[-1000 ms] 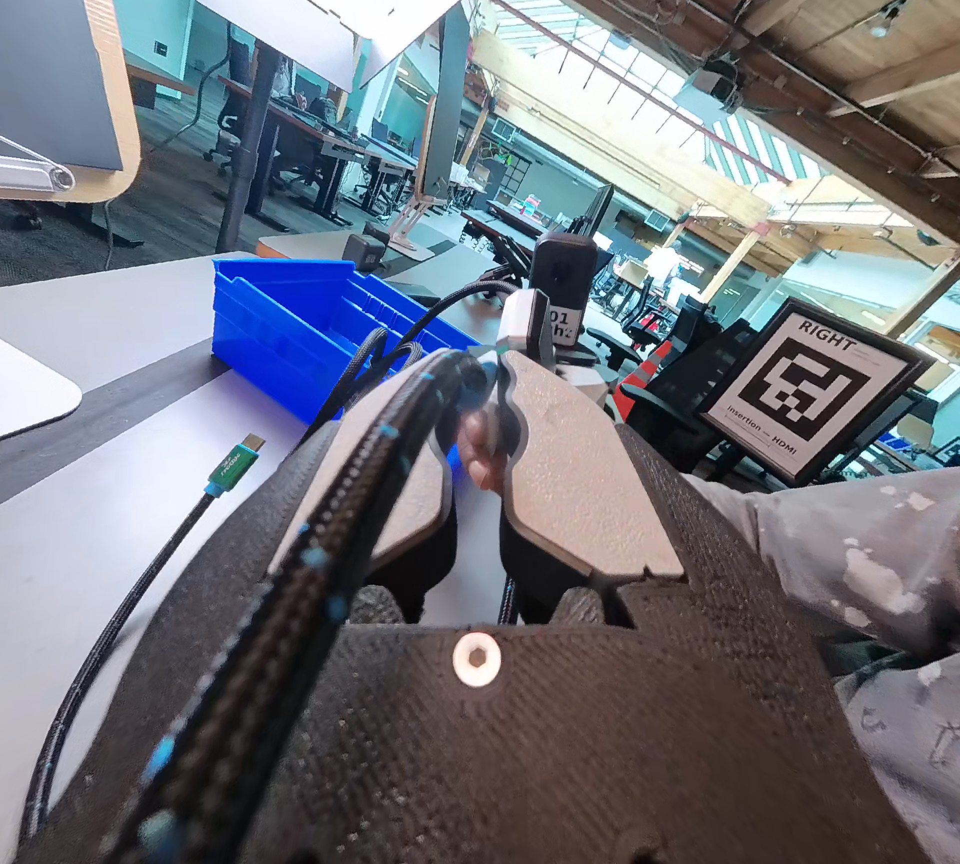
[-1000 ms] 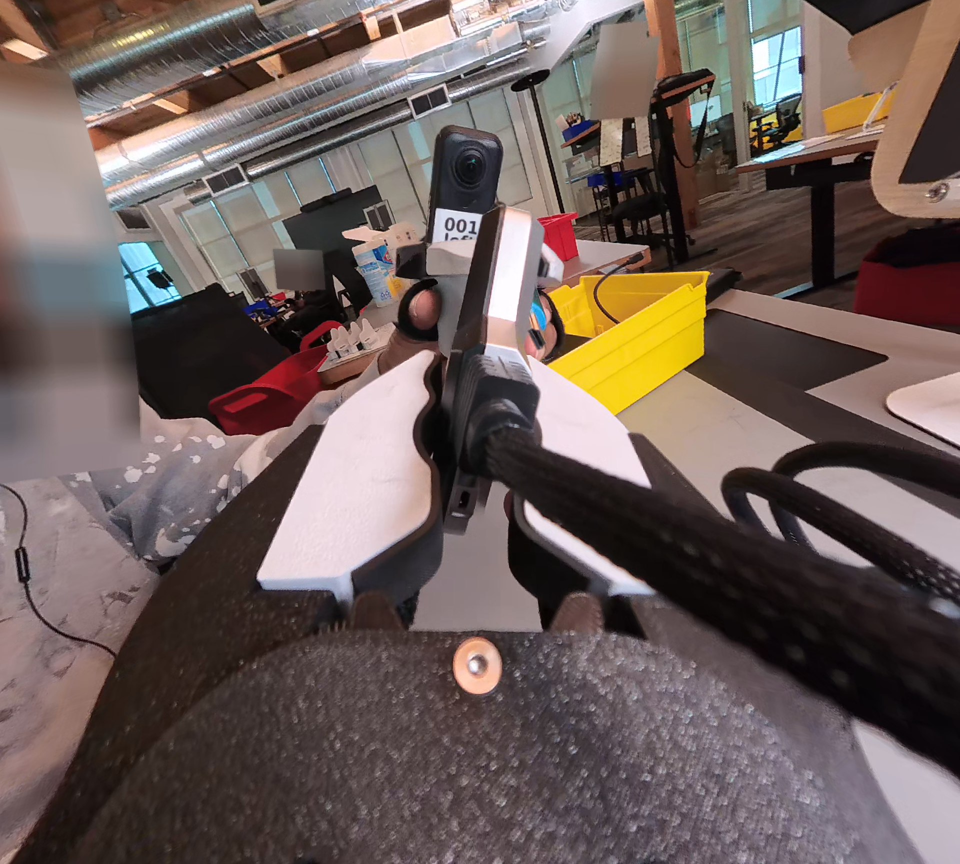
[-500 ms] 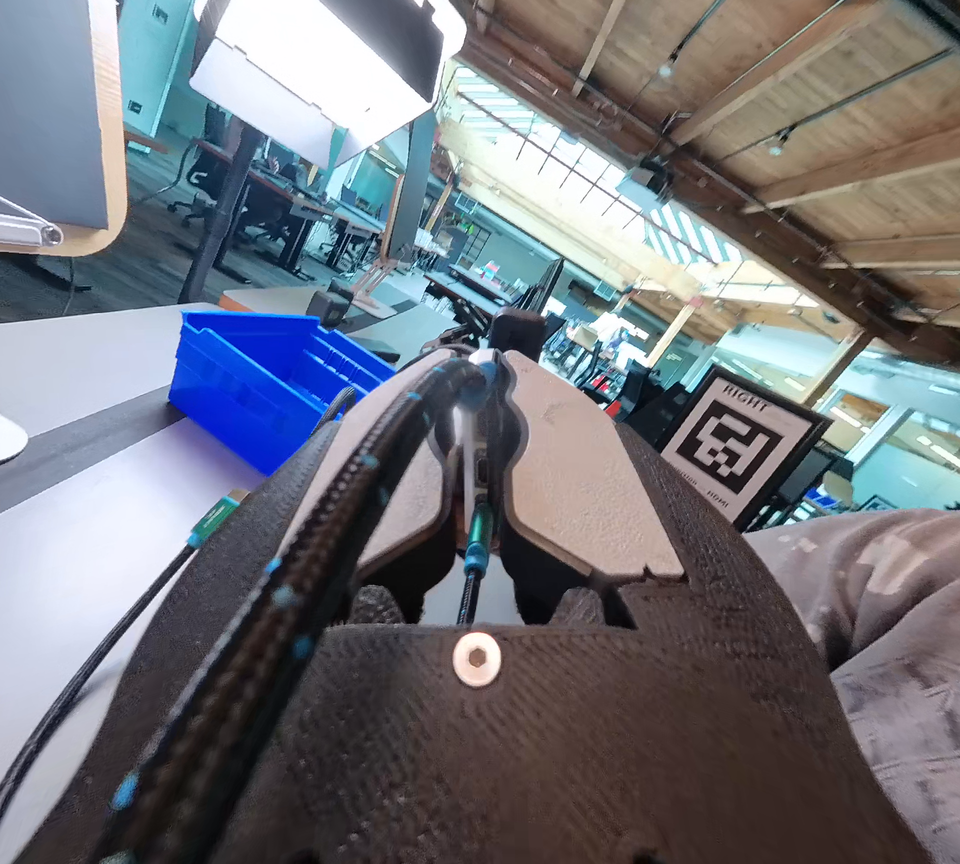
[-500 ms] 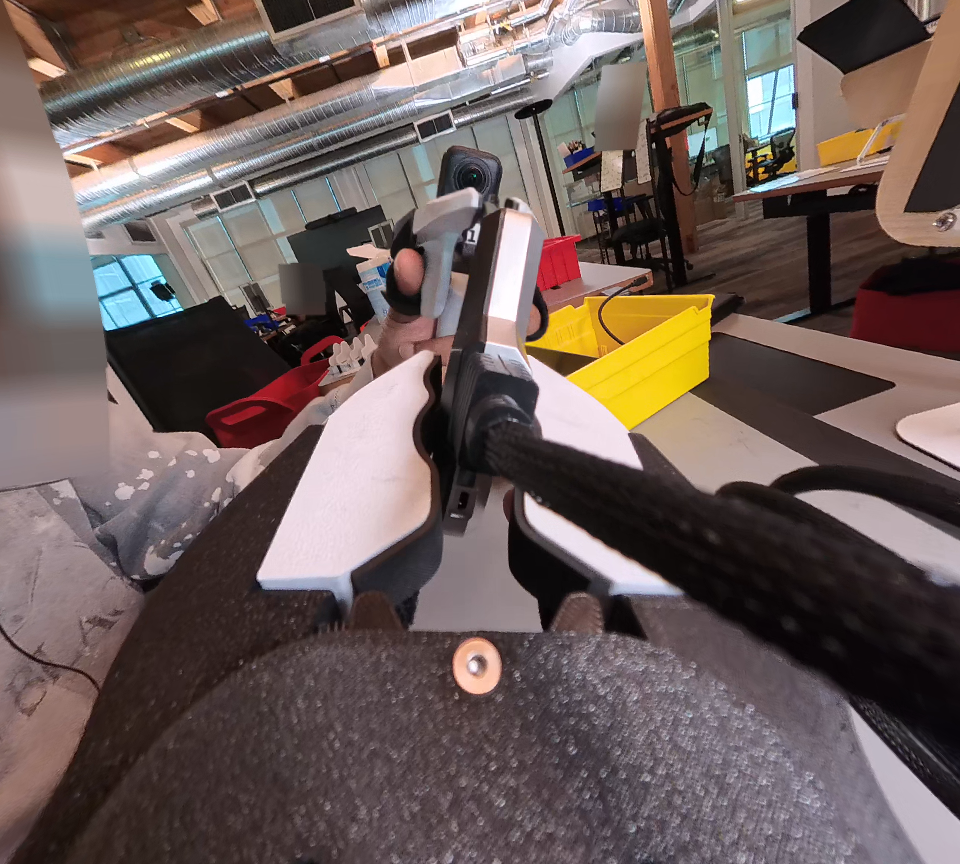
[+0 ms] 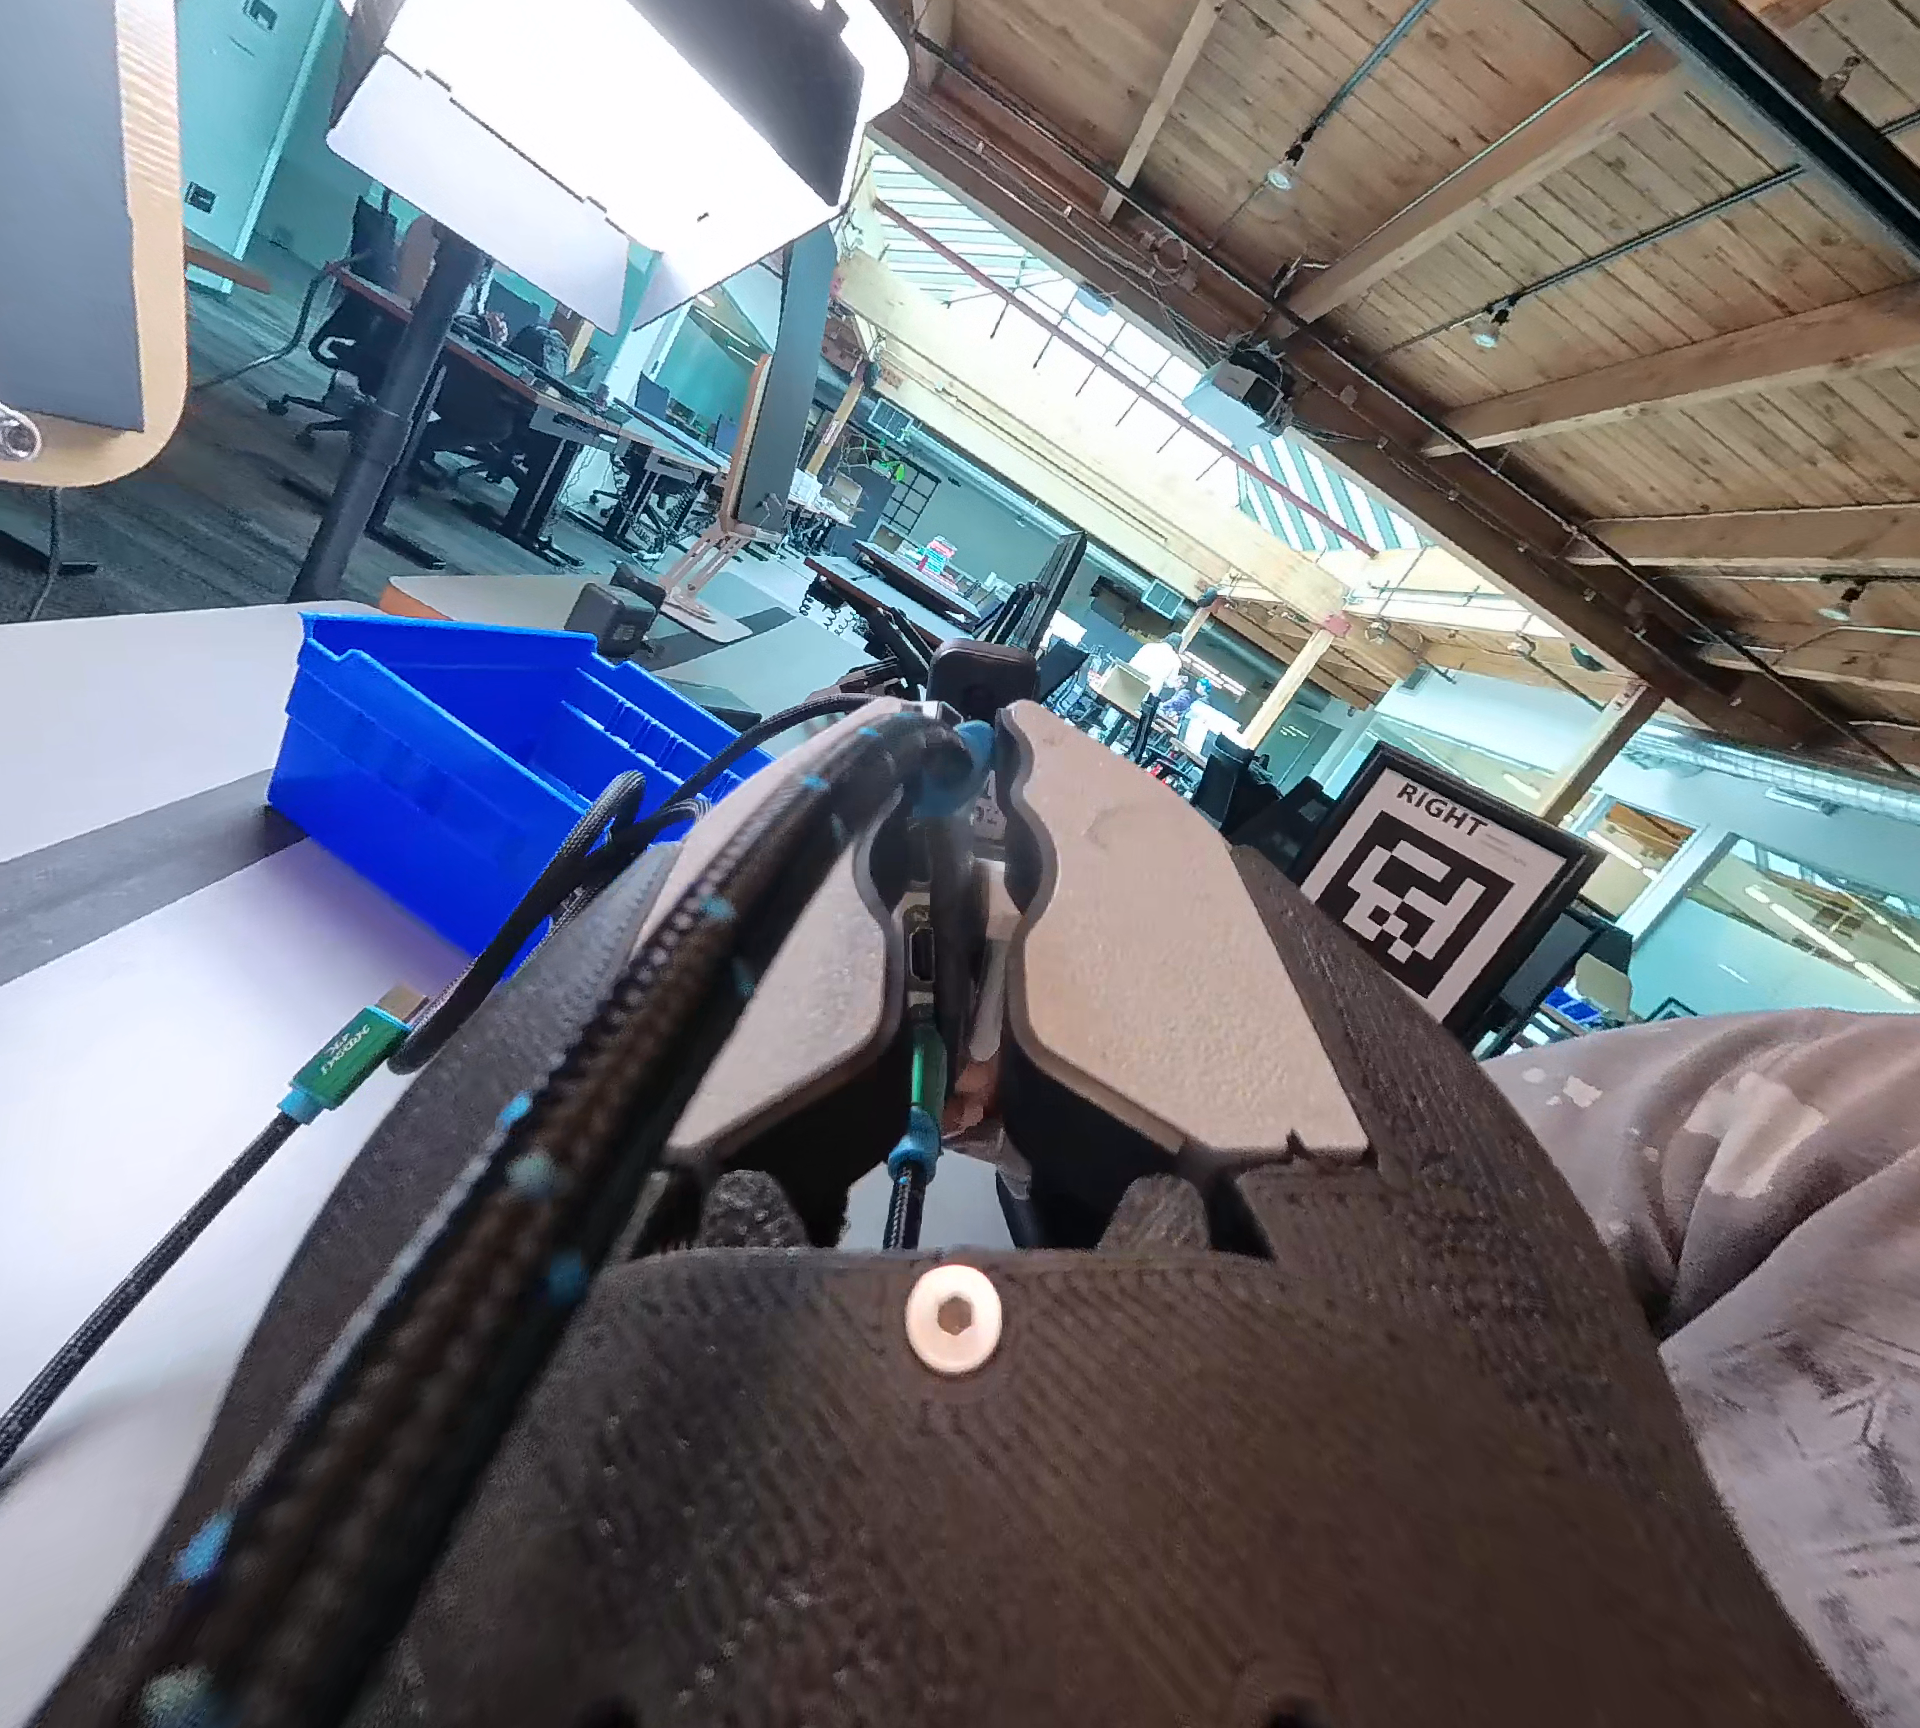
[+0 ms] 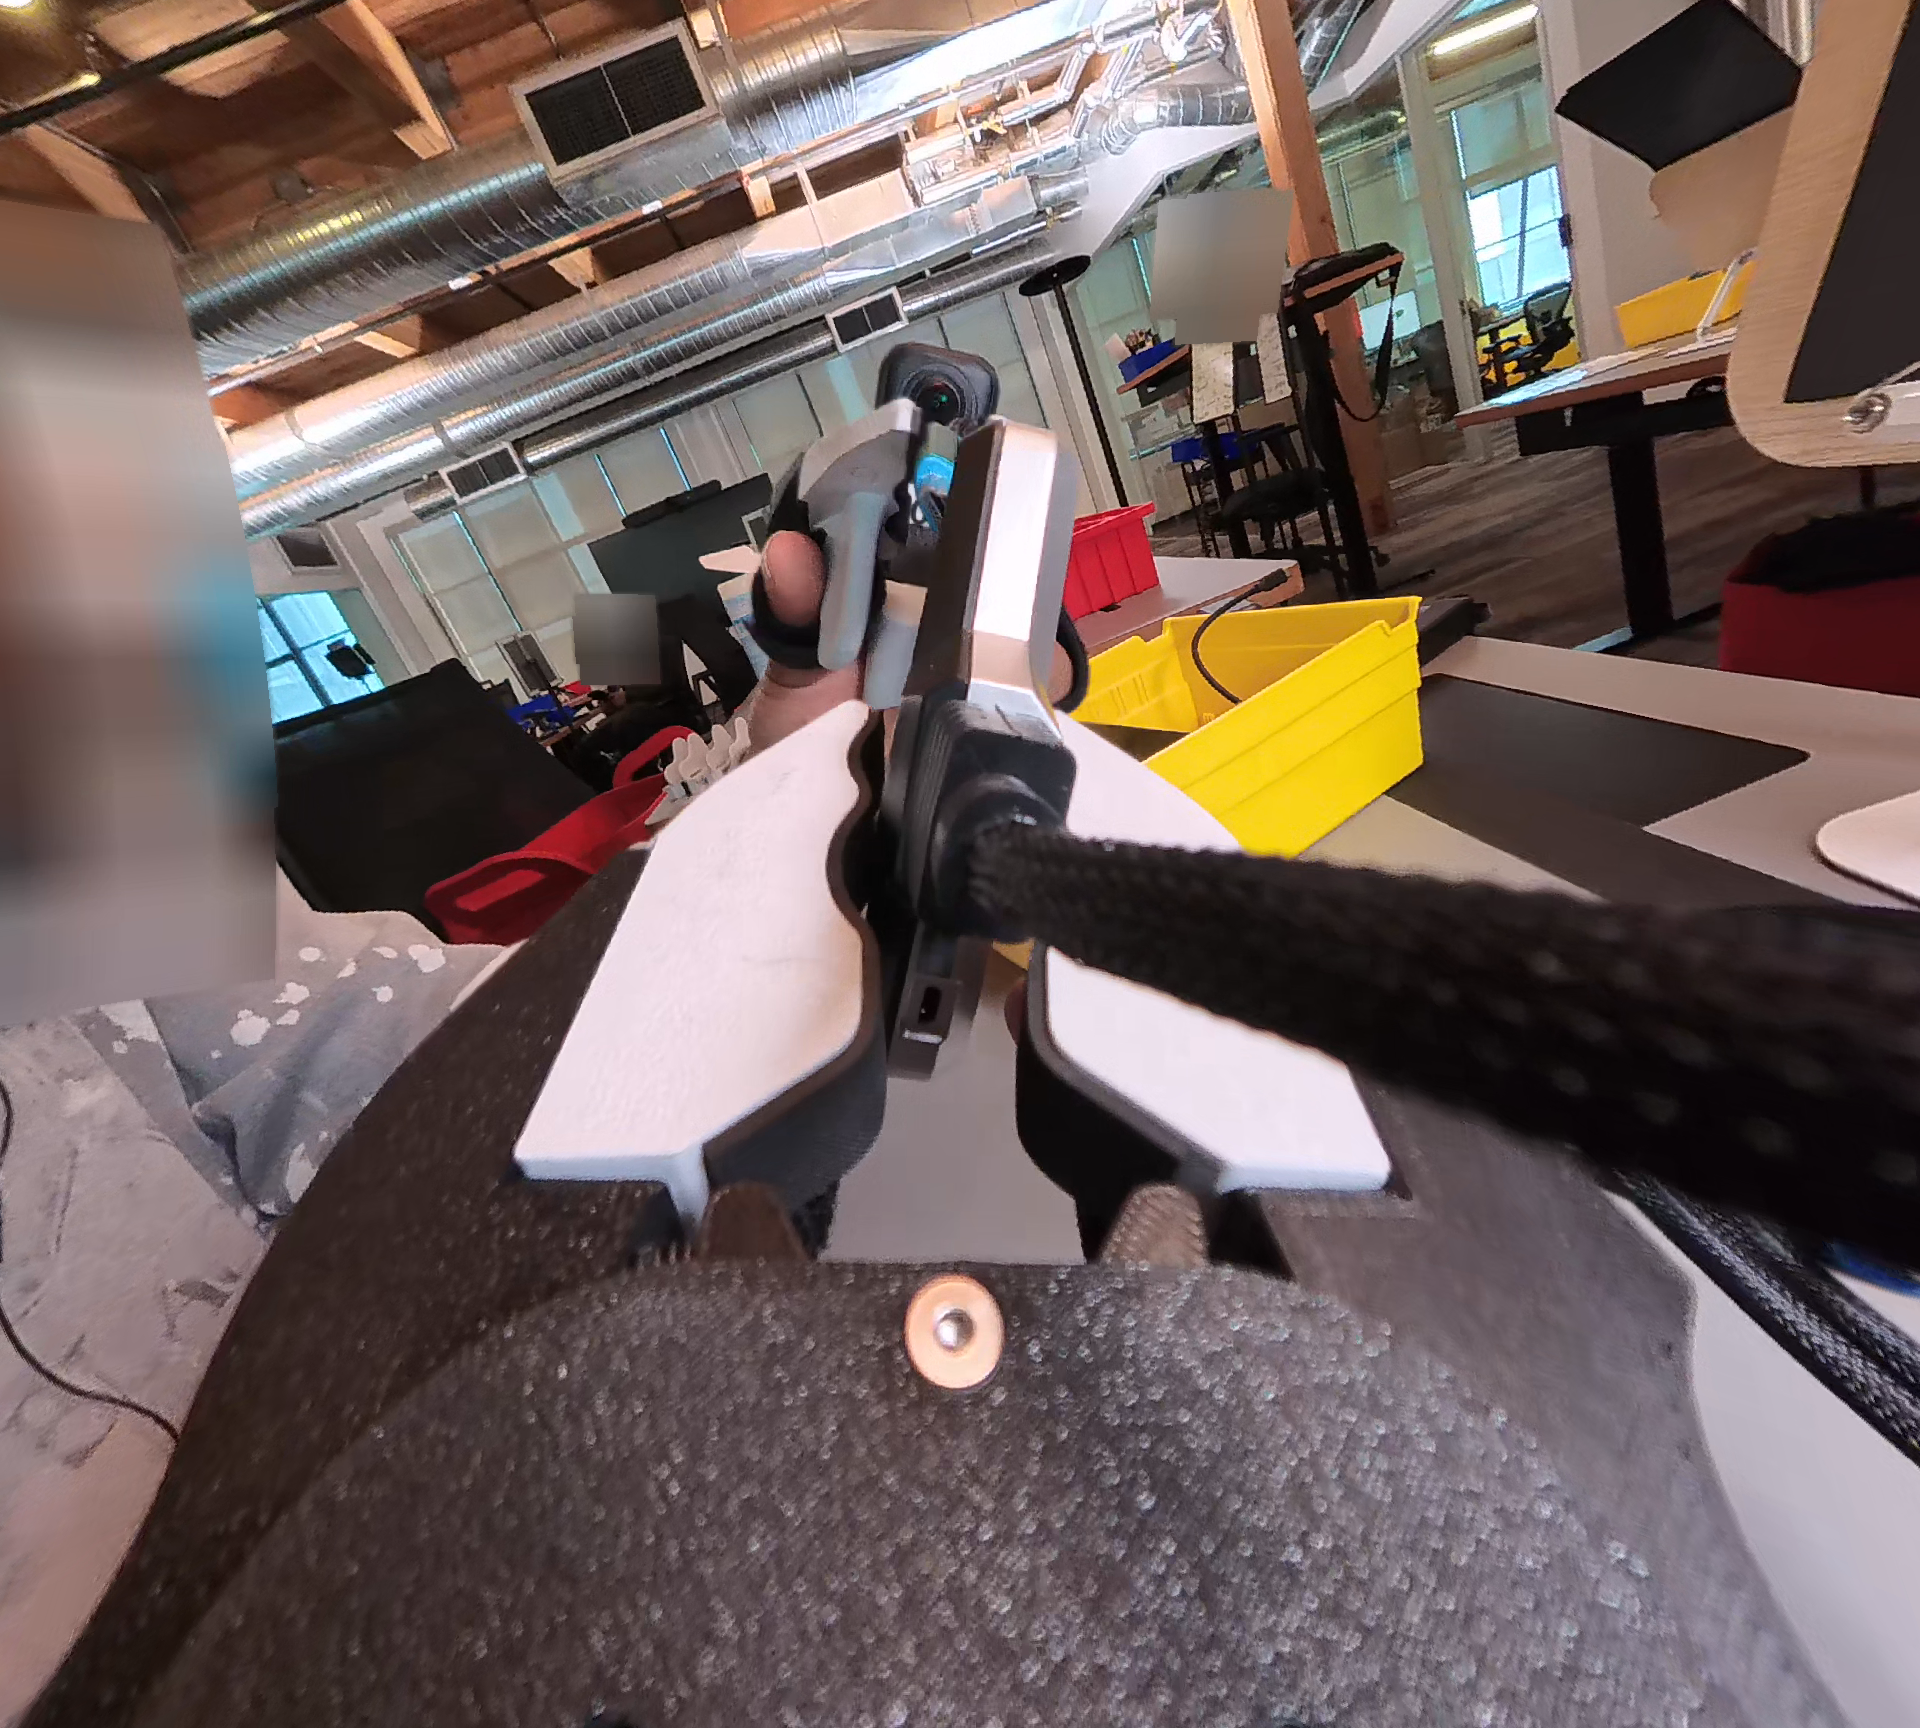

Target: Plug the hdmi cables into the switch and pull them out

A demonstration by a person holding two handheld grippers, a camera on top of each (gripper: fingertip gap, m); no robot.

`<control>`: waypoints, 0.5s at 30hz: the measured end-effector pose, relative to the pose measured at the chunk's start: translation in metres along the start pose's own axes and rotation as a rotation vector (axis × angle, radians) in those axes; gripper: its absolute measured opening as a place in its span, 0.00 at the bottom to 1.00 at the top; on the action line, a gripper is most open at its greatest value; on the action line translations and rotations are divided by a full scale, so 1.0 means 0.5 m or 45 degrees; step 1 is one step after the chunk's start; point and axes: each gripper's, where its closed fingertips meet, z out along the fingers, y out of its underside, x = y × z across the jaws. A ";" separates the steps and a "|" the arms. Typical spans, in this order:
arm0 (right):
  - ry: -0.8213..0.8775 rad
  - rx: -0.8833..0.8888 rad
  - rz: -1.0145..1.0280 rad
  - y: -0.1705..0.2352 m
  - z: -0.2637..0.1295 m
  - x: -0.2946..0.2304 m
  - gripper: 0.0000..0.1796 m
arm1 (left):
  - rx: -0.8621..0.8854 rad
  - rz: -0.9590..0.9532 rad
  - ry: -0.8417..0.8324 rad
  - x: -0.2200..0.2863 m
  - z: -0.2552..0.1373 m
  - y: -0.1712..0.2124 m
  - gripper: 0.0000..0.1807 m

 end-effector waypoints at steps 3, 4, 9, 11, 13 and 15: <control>0.015 0.009 0.007 -0.003 0.001 0.002 0.14 | 0.006 -0.004 -0.015 -0.008 -0.002 -0.001 0.08; 0.019 0.008 0.009 -0.004 0.001 0.002 0.14 | 0.008 -0.001 -0.023 -0.011 -0.004 -0.001 0.08; 0.039 -0.005 0.005 -0.005 0.004 0.001 0.14 | 0.030 -0.023 -0.048 -0.025 -0.012 -0.005 0.08; 0.045 -0.004 0.004 -0.008 0.002 0.000 0.14 | 0.038 -0.027 -0.052 -0.028 -0.014 -0.005 0.08; 0.053 0.000 0.006 -0.010 0.001 0.001 0.14 | 0.038 -0.029 -0.060 -0.031 -0.014 -0.003 0.08; 0.064 -0.004 0.003 -0.009 0.000 0.003 0.14 | 0.042 -0.034 -0.069 -0.035 -0.014 -0.002 0.08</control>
